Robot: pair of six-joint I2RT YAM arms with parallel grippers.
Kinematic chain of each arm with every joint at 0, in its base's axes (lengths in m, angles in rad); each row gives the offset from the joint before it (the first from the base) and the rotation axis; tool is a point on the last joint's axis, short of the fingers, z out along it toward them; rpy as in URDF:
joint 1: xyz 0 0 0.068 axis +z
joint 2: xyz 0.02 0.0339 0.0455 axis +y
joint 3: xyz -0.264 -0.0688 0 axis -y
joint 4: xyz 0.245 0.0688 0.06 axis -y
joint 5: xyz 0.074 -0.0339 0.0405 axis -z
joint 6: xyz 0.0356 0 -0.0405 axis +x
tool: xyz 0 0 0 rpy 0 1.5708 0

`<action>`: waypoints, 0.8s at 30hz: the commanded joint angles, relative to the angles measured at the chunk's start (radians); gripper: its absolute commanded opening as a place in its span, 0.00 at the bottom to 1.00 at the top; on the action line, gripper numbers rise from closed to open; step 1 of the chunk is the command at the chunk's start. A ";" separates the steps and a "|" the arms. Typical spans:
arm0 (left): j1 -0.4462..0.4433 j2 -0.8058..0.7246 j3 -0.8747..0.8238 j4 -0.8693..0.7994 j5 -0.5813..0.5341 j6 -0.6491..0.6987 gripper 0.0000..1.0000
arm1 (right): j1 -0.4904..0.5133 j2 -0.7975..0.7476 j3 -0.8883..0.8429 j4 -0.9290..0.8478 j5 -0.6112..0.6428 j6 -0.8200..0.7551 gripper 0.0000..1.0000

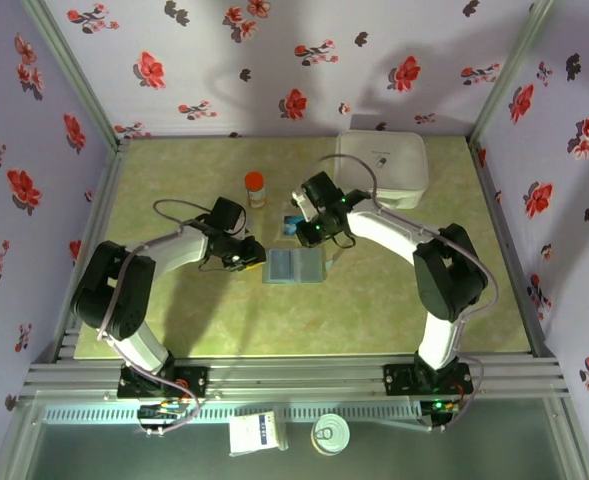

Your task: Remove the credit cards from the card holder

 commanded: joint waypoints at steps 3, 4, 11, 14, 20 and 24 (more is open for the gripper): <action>-0.015 0.038 0.025 0.030 0.014 -0.025 0.15 | 0.002 -0.080 -0.133 0.235 -0.055 0.421 0.21; -0.015 0.044 0.026 0.034 0.013 -0.024 0.14 | 0.002 -0.082 -0.149 0.253 -0.077 0.466 0.20; -0.015 0.084 0.040 0.021 0.006 -0.011 0.07 | 0.006 -0.049 -0.220 0.391 -0.210 0.636 0.25; -0.015 0.089 0.034 0.018 -0.001 -0.005 0.06 | 0.011 -0.020 -0.233 0.440 -0.249 0.670 0.28; -0.016 0.091 0.028 0.004 -0.002 0.004 0.05 | 0.028 0.016 -0.248 0.495 -0.291 0.710 0.31; -0.015 0.092 0.021 0.008 -0.003 0.003 0.05 | 0.039 0.037 -0.248 0.489 -0.309 0.714 0.29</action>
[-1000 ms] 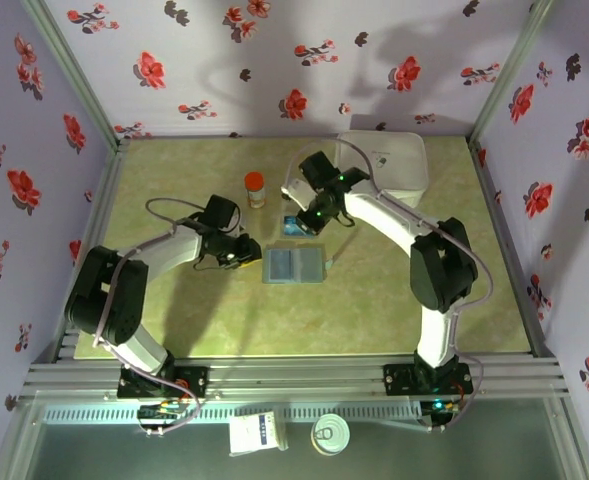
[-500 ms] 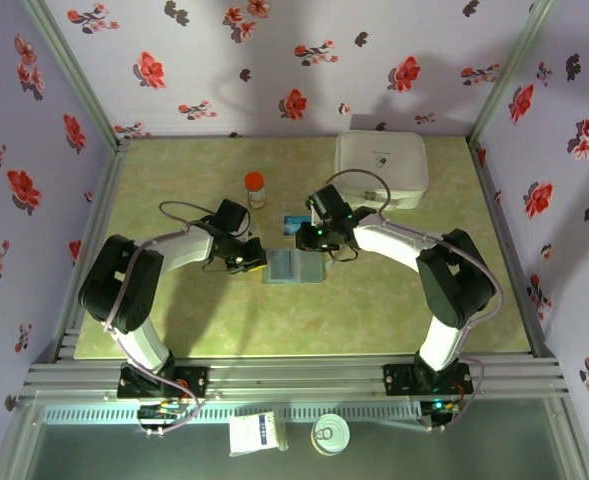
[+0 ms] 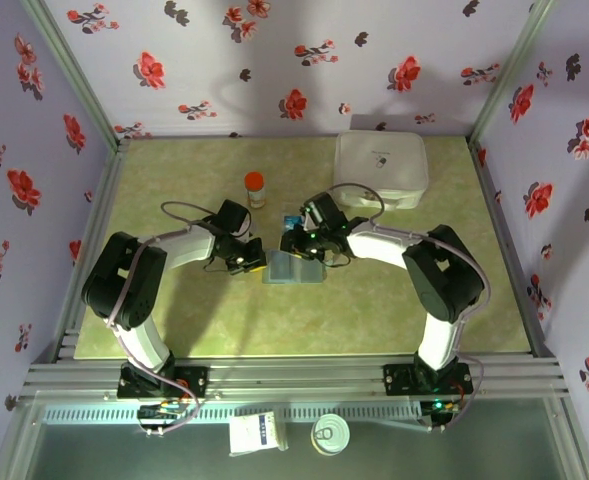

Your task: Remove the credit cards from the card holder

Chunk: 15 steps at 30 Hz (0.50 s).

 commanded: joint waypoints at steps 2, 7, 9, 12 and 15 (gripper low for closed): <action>-0.005 0.020 0.006 -0.017 -0.007 0.017 0.05 | 0.018 0.028 -0.016 0.028 -0.041 0.030 0.28; -0.005 0.021 0.011 -0.046 -0.019 0.039 0.04 | 0.031 0.047 -0.003 -0.019 -0.051 0.025 0.29; -0.003 0.017 0.008 -0.047 -0.019 0.038 0.04 | 0.034 0.050 -0.001 -0.034 -0.046 0.020 0.29; -0.002 0.017 0.008 -0.042 -0.020 0.038 0.04 | 0.036 0.061 0.001 -0.044 -0.044 0.016 0.29; 0.001 0.025 0.011 -0.048 -0.029 0.041 0.04 | 0.038 0.074 0.014 -0.081 -0.027 0.006 0.29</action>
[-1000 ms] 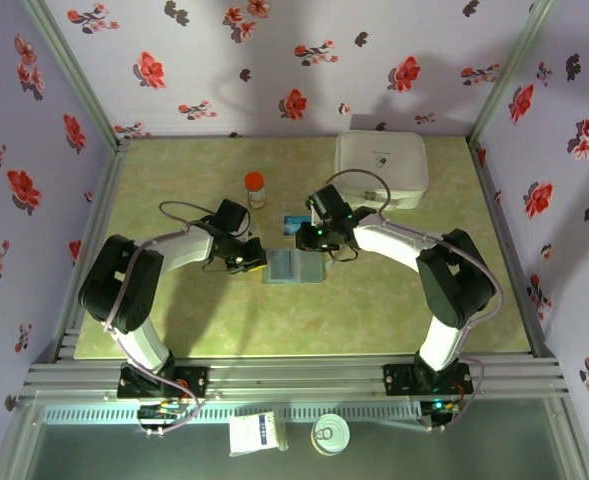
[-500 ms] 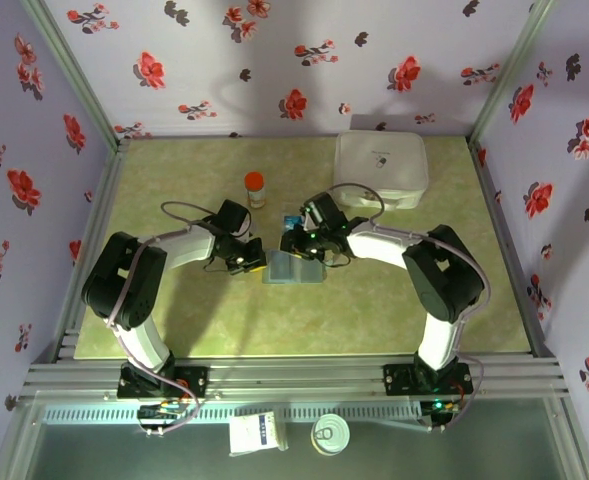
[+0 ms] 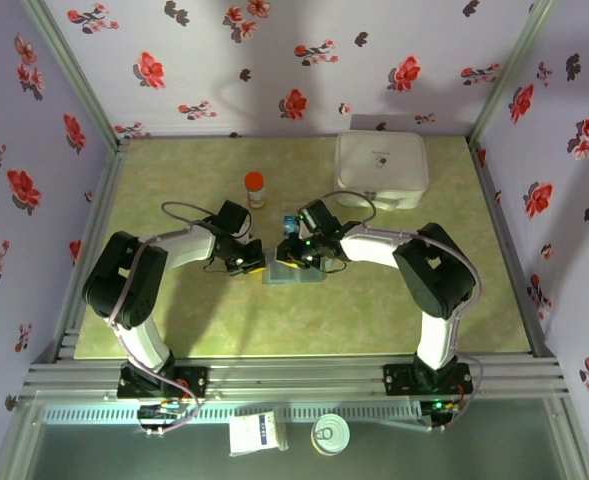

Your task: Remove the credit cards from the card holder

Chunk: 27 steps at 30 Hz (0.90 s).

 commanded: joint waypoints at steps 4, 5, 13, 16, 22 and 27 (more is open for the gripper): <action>0.003 0.013 -0.003 -0.028 -0.023 0.031 0.04 | 0.008 0.030 0.015 -0.092 0.040 -0.027 0.29; 0.002 0.011 -0.004 -0.026 -0.023 0.030 0.04 | 0.008 0.029 0.015 -0.099 0.048 -0.032 0.29; 0.014 0.018 -0.007 -0.038 -0.029 0.052 0.03 | 0.002 -0.001 -0.001 -0.101 0.075 -0.032 0.28; 0.016 0.009 -0.009 -0.049 -0.032 0.056 0.01 | -0.001 -0.021 -0.011 -0.096 0.082 -0.030 0.28; 0.021 0.006 0.010 -0.074 -0.039 0.066 0.01 | -0.016 -0.014 -0.019 -0.090 0.077 -0.035 0.28; 0.025 0.006 0.026 -0.089 -0.040 0.072 0.01 | -0.026 -0.008 -0.028 -0.076 0.060 -0.036 0.28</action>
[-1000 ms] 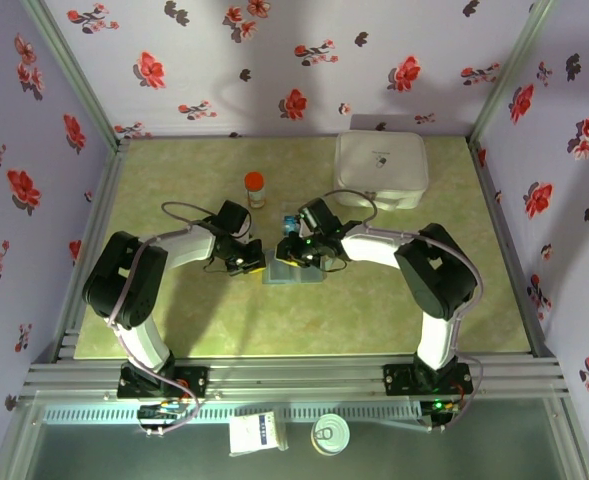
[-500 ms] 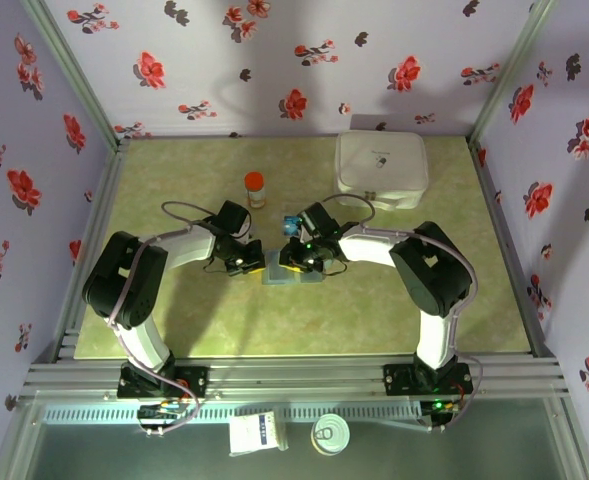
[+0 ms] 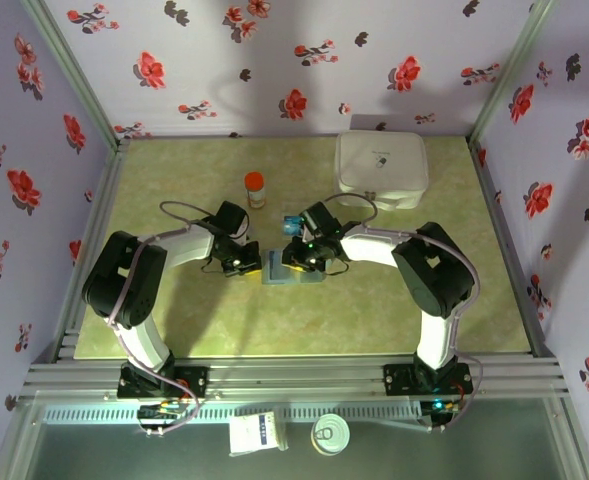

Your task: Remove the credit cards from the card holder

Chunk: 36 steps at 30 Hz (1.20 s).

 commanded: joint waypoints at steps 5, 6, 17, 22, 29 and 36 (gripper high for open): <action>0.011 -0.002 0.042 -0.058 -0.019 0.030 0.02 | -0.025 -0.034 -0.045 0.005 -0.006 -0.017 0.27; 0.011 -0.003 0.044 -0.059 -0.019 0.027 0.02 | -0.028 -0.039 -0.049 0.004 -0.009 -0.019 0.27; 0.008 -0.097 0.061 -0.045 0.003 -0.037 0.10 | -0.047 -0.048 -0.086 0.033 -0.026 -0.020 0.20; -0.012 -0.124 0.060 -0.010 0.045 -0.083 0.21 | -0.053 -0.042 -0.094 0.048 -0.032 -0.017 0.20; -0.060 -0.077 0.068 0.077 0.101 -0.147 0.37 | -0.053 -0.043 -0.097 0.054 -0.042 -0.016 0.20; -0.092 0.006 0.103 0.090 0.111 -0.164 0.38 | -0.055 -0.048 -0.102 0.059 -0.048 -0.014 0.20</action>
